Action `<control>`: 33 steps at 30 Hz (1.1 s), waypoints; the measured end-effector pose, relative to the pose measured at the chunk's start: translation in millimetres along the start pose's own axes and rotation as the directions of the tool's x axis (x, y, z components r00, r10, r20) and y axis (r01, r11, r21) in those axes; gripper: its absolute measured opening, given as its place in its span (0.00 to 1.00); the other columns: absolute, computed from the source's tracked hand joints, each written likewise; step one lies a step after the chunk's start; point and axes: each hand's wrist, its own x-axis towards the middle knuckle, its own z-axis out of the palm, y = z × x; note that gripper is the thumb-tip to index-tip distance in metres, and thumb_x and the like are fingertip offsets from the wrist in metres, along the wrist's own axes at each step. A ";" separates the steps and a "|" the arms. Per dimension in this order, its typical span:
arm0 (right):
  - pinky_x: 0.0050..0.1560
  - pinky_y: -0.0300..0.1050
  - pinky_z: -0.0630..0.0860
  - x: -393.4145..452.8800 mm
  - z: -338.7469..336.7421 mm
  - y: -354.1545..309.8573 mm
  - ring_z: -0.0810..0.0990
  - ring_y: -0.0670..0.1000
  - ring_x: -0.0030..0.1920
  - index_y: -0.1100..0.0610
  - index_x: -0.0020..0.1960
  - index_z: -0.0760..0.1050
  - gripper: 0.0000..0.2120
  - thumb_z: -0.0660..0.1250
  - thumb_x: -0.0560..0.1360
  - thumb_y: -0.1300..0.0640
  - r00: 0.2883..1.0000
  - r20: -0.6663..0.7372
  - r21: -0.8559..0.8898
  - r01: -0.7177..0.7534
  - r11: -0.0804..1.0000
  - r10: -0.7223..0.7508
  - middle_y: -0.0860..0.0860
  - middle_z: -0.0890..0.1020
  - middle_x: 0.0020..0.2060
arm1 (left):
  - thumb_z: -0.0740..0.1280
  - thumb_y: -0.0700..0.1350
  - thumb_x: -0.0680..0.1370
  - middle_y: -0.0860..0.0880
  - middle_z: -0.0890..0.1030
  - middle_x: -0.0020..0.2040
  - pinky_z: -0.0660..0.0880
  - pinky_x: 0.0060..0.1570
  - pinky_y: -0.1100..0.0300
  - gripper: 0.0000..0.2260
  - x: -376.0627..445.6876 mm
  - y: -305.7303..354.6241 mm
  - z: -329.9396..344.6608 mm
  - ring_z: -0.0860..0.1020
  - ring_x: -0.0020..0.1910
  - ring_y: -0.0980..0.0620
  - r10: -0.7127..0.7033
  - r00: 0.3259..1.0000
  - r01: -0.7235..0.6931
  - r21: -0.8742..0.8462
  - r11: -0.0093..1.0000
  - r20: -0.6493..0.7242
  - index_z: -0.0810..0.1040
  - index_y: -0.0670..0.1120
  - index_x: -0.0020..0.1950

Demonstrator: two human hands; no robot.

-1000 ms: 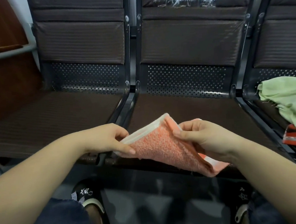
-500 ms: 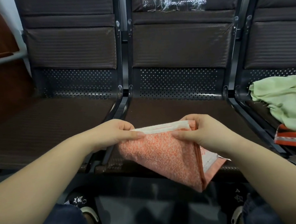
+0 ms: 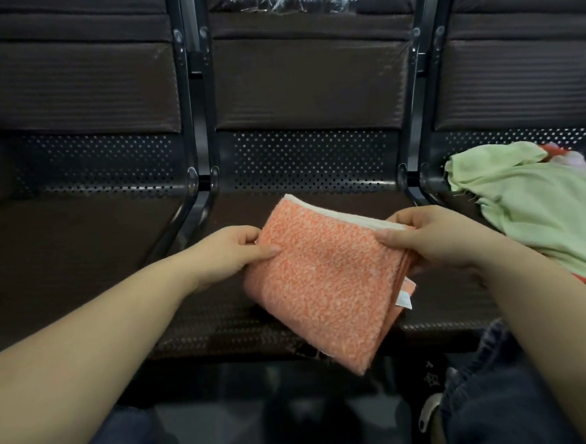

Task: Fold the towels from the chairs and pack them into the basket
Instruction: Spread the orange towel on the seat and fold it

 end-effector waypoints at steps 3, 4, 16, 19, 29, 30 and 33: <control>0.37 0.44 0.80 13.9 -7.0 16.2 0.79 0.49 0.32 0.57 0.44 0.78 0.06 0.69 0.75 0.55 0.992 0.030 -0.130 -0.120 0.984 0.125 0.51 0.81 0.33 | 0.70 0.58 0.72 0.52 0.82 0.52 0.73 0.61 0.49 0.14 16.9 0.5 16.3 0.79 0.54 0.52 -0.026 0.998 0.031 0.093 0.995 -0.061 0.80 0.50 0.53; 0.37 0.44 0.80 17.7 -7.7 20.8 0.79 0.49 0.32 0.58 0.44 0.78 0.06 0.70 0.75 0.55 0.985 0.040 -0.176 -0.157 0.972 0.167 0.51 0.81 0.31 | 0.69 0.57 0.74 0.52 0.81 0.53 0.73 0.60 0.51 0.14 22.4 -1.3 21.4 0.78 0.53 0.52 -0.043 0.996 0.054 0.152 0.987 -0.076 0.80 0.50 0.54; 0.33 0.40 0.74 35.7 -3.9 33.1 0.76 0.49 0.32 0.56 0.44 0.76 0.06 0.70 0.75 0.54 0.965 -0.086 -0.403 -0.261 0.877 0.247 0.53 0.80 0.37 | 0.62 0.57 0.79 0.50 0.75 0.41 0.65 0.35 0.59 0.14 48.8 -6.8 46.3 0.73 0.41 0.52 -0.098 0.986 0.150 0.469 0.871 -0.135 0.72 0.48 0.40; 0.35 0.43 0.76 40.0 -4.7 32.2 0.77 0.51 0.32 0.58 0.47 0.78 0.08 0.70 0.75 0.53 0.967 -0.173 -0.404 -0.243 0.882 0.187 0.55 0.82 0.40 | 0.60 0.58 0.79 0.50 0.75 0.41 0.65 0.35 0.59 0.15 49.1 -6.7 46.1 0.72 0.39 0.53 -0.080 0.985 0.143 0.459 0.877 -0.153 0.72 0.47 0.42; 0.59 0.50 0.76 49.0 9.1 38.5 0.79 0.57 0.55 0.62 0.57 0.78 0.18 0.67 0.76 0.49 0.938 -0.149 -0.540 -0.342 0.769 0.313 0.58 0.81 0.54 | 0.58 0.59 0.80 0.48 0.78 0.51 0.69 0.41 0.56 0.17 55.1 -11.4 56.5 0.76 0.47 0.49 -0.103 0.961 0.229 0.535 0.813 -0.256 0.75 0.46 0.52; 0.59 0.49 0.75 48.7 10.0 37.9 0.78 0.57 0.56 0.62 0.59 0.77 0.17 0.65 0.77 0.50 0.942 -0.156 -0.526 -0.334 0.782 0.297 0.58 0.80 0.55 | 0.57 0.60 0.80 0.48 0.78 0.52 0.70 0.42 0.56 0.19 55.5 -11.0 57.6 0.75 0.48 0.49 -0.107 0.957 0.246 0.556 0.794 -0.270 0.75 0.46 0.54; 0.59 0.46 0.70 46.6 13.5 36.3 0.75 0.56 0.61 0.61 0.65 0.73 0.18 0.59 0.81 0.50 0.964 -0.152 -0.497 -0.265 0.826 0.218 0.56 0.77 0.61 | 0.56 0.62 0.79 0.46 0.77 0.57 0.72 0.44 0.55 0.23 59.1 -12.4 57.7 0.75 0.53 0.47 -0.142 0.944 0.295 0.571 0.766 -0.297 0.73 0.45 0.62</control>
